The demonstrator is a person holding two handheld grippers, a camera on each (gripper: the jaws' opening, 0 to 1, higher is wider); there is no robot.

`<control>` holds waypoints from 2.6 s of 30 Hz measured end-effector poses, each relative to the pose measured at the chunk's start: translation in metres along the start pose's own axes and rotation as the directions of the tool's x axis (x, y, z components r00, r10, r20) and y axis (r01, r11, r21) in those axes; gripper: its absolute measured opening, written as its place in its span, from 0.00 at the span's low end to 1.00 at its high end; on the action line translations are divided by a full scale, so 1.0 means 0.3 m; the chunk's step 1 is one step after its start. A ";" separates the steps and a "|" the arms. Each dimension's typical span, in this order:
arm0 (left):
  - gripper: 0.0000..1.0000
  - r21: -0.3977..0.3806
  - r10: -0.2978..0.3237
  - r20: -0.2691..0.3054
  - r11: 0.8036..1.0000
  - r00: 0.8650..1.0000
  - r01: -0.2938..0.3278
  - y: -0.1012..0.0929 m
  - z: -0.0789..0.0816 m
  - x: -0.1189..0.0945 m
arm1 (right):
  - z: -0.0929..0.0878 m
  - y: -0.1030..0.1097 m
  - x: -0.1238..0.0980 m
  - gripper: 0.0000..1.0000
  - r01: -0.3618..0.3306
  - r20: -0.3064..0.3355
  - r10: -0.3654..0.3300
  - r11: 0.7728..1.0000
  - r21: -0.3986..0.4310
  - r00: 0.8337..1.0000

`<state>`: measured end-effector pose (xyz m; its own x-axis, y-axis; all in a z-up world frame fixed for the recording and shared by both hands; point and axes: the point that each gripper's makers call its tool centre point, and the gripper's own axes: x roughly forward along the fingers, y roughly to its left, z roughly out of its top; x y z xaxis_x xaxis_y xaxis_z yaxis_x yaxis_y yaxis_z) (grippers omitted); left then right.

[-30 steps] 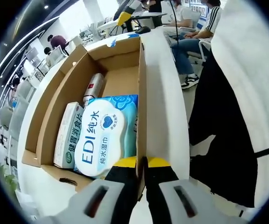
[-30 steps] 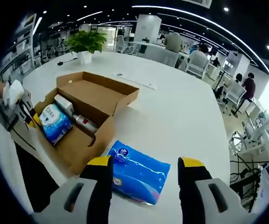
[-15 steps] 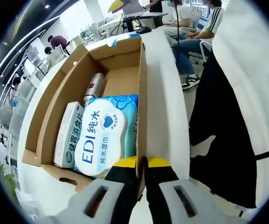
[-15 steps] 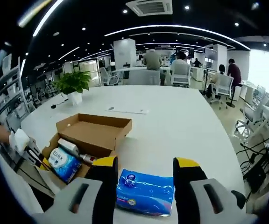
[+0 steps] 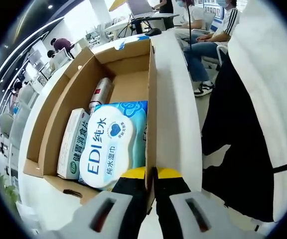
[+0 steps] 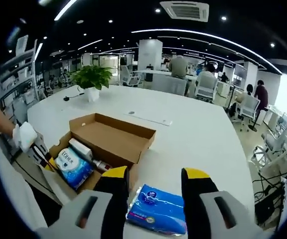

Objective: Operate the shoe box by opening the lid, removing the specified soft item, and placing it in the target area until the item is outside and the box remains undamaged.

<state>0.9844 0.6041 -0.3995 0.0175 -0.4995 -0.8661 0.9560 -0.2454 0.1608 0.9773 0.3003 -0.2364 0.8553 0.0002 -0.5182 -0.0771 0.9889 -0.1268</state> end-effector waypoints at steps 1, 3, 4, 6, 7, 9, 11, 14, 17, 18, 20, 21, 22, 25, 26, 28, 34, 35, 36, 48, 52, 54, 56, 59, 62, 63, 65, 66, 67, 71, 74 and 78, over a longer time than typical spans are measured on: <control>0.04 0.000 -0.002 0.000 1.000 1.000 0.002 0.000 0.000 0.000 | 0.002 0.010 0.001 0.31 -0.003 0.002 0.003 1.000 -0.019 1.000; 0.04 0.000 -0.005 -0.001 1.000 1.000 0.005 0.000 -0.001 0.001 | 0.010 0.044 -0.006 0.24 -0.020 -0.010 0.020 1.000 0.012 1.000; 0.04 0.002 -0.004 0.000 1.000 1.000 0.004 0.000 -0.001 0.001 | 0.010 0.047 0.002 0.25 -0.025 -0.013 0.025 0.999 0.022 1.000; 0.04 0.003 0.000 0.001 1.000 1.000 0.000 0.000 -0.002 0.002 | 0.017 0.061 0.004 0.29 -0.028 -0.008 0.028 0.999 0.015 1.000; 0.04 0.004 0.002 0.003 1.000 1.000 -0.002 0.000 -0.001 0.001 | 0.023 0.074 0.007 0.29 -0.034 -0.008 0.034 0.999 -0.002 0.999; 0.04 0.005 0.002 0.002 1.000 1.000 -0.002 0.000 -0.001 0.001 | 0.017 0.097 0.012 0.31 -0.045 -0.036 0.043 0.997 -0.058 0.998; 0.04 0.005 0.002 0.002 1.000 1.000 -0.002 0.000 -0.002 0.002 | 0.013 0.126 0.023 0.38 -0.044 -0.055 0.038 0.993 -0.107 0.998; 0.04 0.006 0.005 0.005 1.000 1.000 -0.005 0.000 -0.002 0.002 | 0.002 0.167 0.033 0.44 -0.058 -0.078 0.044 0.981 -0.187 0.996; 0.04 0.007 0.012 0.007 1.000 1.000 -0.012 0.000 0.000 0.001 | -0.001 0.205 0.048 0.43 -0.077 -0.088 0.059 0.971 -0.226 0.994; 0.04 0.008 0.012 0.007 1.000 1.000 -0.012 -0.001 0.000 0.000 | -0.016 0.208 0.065 0.43 -0.091 -0.096 0.069 0.966 -0.243 0.993; 0.04 0.006 0.011 0.009 1.000 1.000 -0.011 0.000 0.000 0.001 | -0.015 0.227 0.075 0.43 -0.103 -0.099 0.080 0.959 -0.263 0.992; 0.04 0.005 0.009 0.010 1.000 1.000 -0.009 0.000 0.000 0.001 | -0.016 0.231 0.077 0.42 -0.109 -0.101 0.084 0.955 -0.276 0.991; 0.04 0.004 0.005 0.011 1.000 1.000 -0.005 0.000 0.000 0.001 | -0.017 0.234 0.084 0.40 -0.109 -0.105 0.081 0.947 -0.302 0.991; 0.04 -0.001 -0.009 0.003 1.000 1.000 0.009 -0.001 0.001 0.001 | -0.016 0.217 0.095 0.35 -0.080 -0.113 0.040 0.925 -0.371 0.993; 0.04 -0.006 -0.011 -0.001 1.000 1.000 0.011 -0.001 0.000 0.001 | -0.016 0.222 0.101 0.36 -0.094 -0.107 0.060 0.931 -0.353 0.992; 0.04 -0.002 -0.009 0.000 1.000 1.000 0.009 -0.002 -0.002 0.002 | -0.008 0.231 0.105 0.35 -0.108 -0.103 0.078 0.935 -0.338 0.992; 0.04 0.004 -0.001 0.006 1.000 1.000 0.001 -0.002 -0.001 0.001 | -0.018 0.228 0.139 0.35 -0.101 -0.136 0.049 0.906 -0.411 0.990; 0.04 0.000 -0.005 0.005 1.000 1.000 0.005 -0.002 -0.001 0.001 | -0.027 0.235 0.150 0.36 -0.114 -0.147 0.057 0.899 -0.422 0.988; 0.04 -0.002 -0.011 0.002 1.000 1.000 0.011 -0.002 -0.001 0.001 | -0.031 0.247 0.157 0.36 -0.125 -0.156 0.064 0.898 -0.421 0.986; 0.04 0.016 -0.001 0.009 1.000 1.000 0.001 -0.006 0.003 -0.004 | -0.030 0.339 0.208 0.33 -0.211 -0.212 0.122 0.853 -0.477 0.970; 0.04 0.018 0.011 0.010 1.000 1.000 -0.011 -0.007 0.005 -0.005 | -0.029 0.342 0.234 0.34 -0.238 -0.225 0.142 0.838 -0.491 0.964; 0.04 0.016 0.009 0.009 1.000 1.000 -0.009 -0.006 0.005 -0.005 | -0.035 0.339 0.241 0.34 -0.251 -0.235 0.147 0.820 -0.514 0.961; 0.04 0.018 0.007 0.010 1.000 1.000 -0.007 -0.006 0.005 -0.004 | -0.049 0.340 0.250 0.33 -0.272 -0.246 0.165 0.818 -0.507 0.955; 0.04 0.021 0.016 0.012 1.000 1.000 -0.016 -0.005 0.005 -0.004 | -0.065 0.349 0.258 0.29 -0.292 -0.259 0.179 0.811 -0.508 0.949; 0.04 0.051 0.029 0.014 0.998 0.999 -0.030 -0.009 0.004 -0.003 | -0.078 0.370 0.270 0.28 -0.304 -0.266 0.192 0.815 -0.493 0.945; 0.04 0.058 0.028 0.017 0.998 0.999 -0.029 -0.009 0.004 -0.002 | -0.085 0.378 0.274 0.28 -0.309 -0.269 0.195 0.814 -0.492 0.943; 0.04 0.040 0.019 0.014 0.999 1.000 -0.019 -0.001 0.005 -0.001 | -0.103 0.393 0.282 0.28 -0.326 -0.288 0.201 0.803 -0.499 0.936; 0.04 0.035 0.015 0.010 0.999 1.000 -0.015 -0.001 0.004 -0.001 | -0.107 0.404 0.289 0.28 -0.333 -0.295 0.202 0.790 -0.515 0.934; 0.04 0.032 0.015 0.009 0.999 1.000 -0.015 -0.001 0.004 0.000 | -0.108 0.407 0.292 0.28 -0.336 -0.296 0.203 0.784 -0.522 0.934; 0.04 0.033 0.024 0.011 0.999 1.000 -0.024 -0.002 0.004 0.000 | -0.138 0.432 0.337 0.28 -0.366 -0.322 0.218 0.764 -0.530 0.921; 0.04 0.032 0.023 0.010 0.999 1.000 -0.024 -0.002 0.004 0.000 | -0.128 0.456 0.345 0.27 -0.381 -0.330 0.226 0.745 -0.547 0.916; 0.04 0.030 0.020 0.010 0.999 1.000 -0.020 -0.002 0.004 -0.001 | -0.123 0.473 0.363 0.27 -0.401 -0.343 0.235 0.715 -0.573 0.910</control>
<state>0.9835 0.6033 -0.3988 0.0332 -0.5127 -0.8579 0.9463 -0.2601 0.1921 1.0406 0.4351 -0.3420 0.5841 0.1816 -0.7911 -0.6915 0.6218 -0.3678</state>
